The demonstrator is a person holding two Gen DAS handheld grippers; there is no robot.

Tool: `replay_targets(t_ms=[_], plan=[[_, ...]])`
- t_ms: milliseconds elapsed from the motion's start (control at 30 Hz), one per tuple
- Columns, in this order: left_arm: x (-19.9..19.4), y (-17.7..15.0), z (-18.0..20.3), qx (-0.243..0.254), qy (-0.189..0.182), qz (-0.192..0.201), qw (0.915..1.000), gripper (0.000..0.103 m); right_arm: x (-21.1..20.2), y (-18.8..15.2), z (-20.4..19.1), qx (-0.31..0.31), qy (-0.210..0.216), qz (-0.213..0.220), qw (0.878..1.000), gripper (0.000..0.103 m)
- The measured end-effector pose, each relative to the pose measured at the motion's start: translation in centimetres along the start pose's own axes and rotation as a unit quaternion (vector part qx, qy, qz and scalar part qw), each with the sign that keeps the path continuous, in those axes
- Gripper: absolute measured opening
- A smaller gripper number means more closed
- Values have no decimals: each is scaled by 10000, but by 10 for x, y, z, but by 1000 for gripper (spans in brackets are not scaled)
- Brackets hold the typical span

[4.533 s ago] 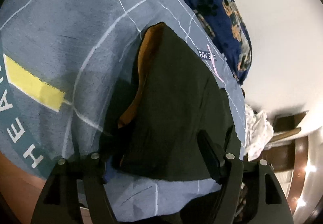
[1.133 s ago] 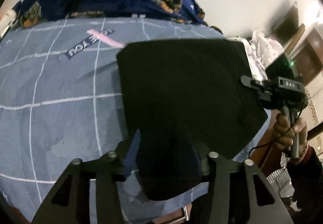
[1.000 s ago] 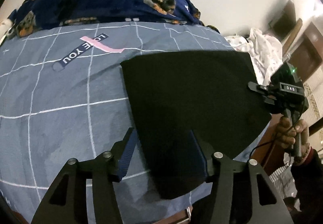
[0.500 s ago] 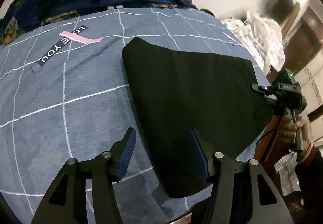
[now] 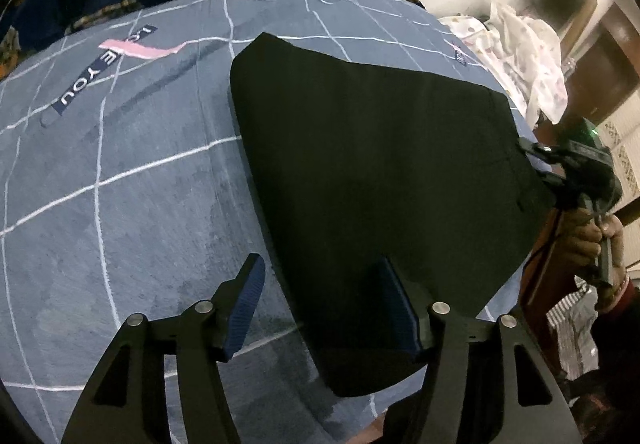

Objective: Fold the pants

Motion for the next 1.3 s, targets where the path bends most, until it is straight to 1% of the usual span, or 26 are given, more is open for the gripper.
replay_targets(t_ms=[67,100,133,200,233,300,400,467,533,567,600,633,700,733,767,800,833,1000,1067,1133,1200,1300], plan=[[-1,0,0,-21,-42,9,10000,61,-20,-5,-6,29,173,137,9998,17],[-1,1,1,-11,-53,23,10000,61,-34,-14,-14,45,439,145,9989,17],[-2,0,2,3,-61,37,10000,61,-43,-23,-19,49,563,133,9983,17],[-5,1,4,50,-80,104,9999,61,-51,-40,-24,72,632,15,9980,17],[-6,1,5,67,-78,144,9998,61,-53,-54,-24,168,729,-108,9971,17],[-9,1,9,115,-102,270,9995,61,-48,-70,-20,406,808,-243,9956,17],[-13,1,15,267,-53,421,9987,61,-36,-80,-8,608,728,-334,9949,17],[-15,0,18,373,-21,439,9983,61,-29,-81,-1,784,656,-351,9941,17],[-17,-1,20,442,3,452,9980,61,-26,-80,7,888,478,-365,9942,18],[-17,-1,20,476,32,470,9978,61,-26,-78,10,951,493,-324,9937,18],[-17,-2,20,492,50,475,9976,61,-27,-76,11,1007,549,-278,9930,20],[-16,-3,20,483,53,455,9978,61,-26,-73,11,1037,568,-245,9927,25],[-12,-4,19,424,23,371,9984,61,-25,-68,12,1092,565,-171,9923,28],[-11,-4,18,406,39,345,9986,61,-23,-67,11,1105,577,-162,9921,28],[-10,-5,19,409,61,337,9986,61,-23,-65,9,1078,567,-167,9924,28],[-10,-5,18,425,80,334,9985,61,-21,-65,6,930,439,-178,9945,20],[-10,-5,18,441,96,334,9984,61,-21,-66,4,811,333,-186,9960,16],[-13,-4,18,413,57,387,9984,61,-41,-74,-18,505,366,1,9981,14],[-11,-5,19,447,67,355,9983,61,-40,-82,-12,568,258,-130,9980,14],[-7,-6,19,488,113,322,9982,61,-32,-87,7,758,28,-239,9968,14],[-3,-8,18,518,165,268,9982,61,-26,-91,28,1179,118,-298,9925,13],[-1,-10,17,472,133,232,9985,63,-26,-91,31,1253,113,-279,9917,12]])
Point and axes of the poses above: each gripper's, at about its wrist camera, not at the fingertips, and x roughly the way its jaws point, z to its right, y to its top, the point moved 6 cm from there along x, roughly the way its jaws point, and after that the axes turned 4 degrees about -x, right-handed, at the moved point
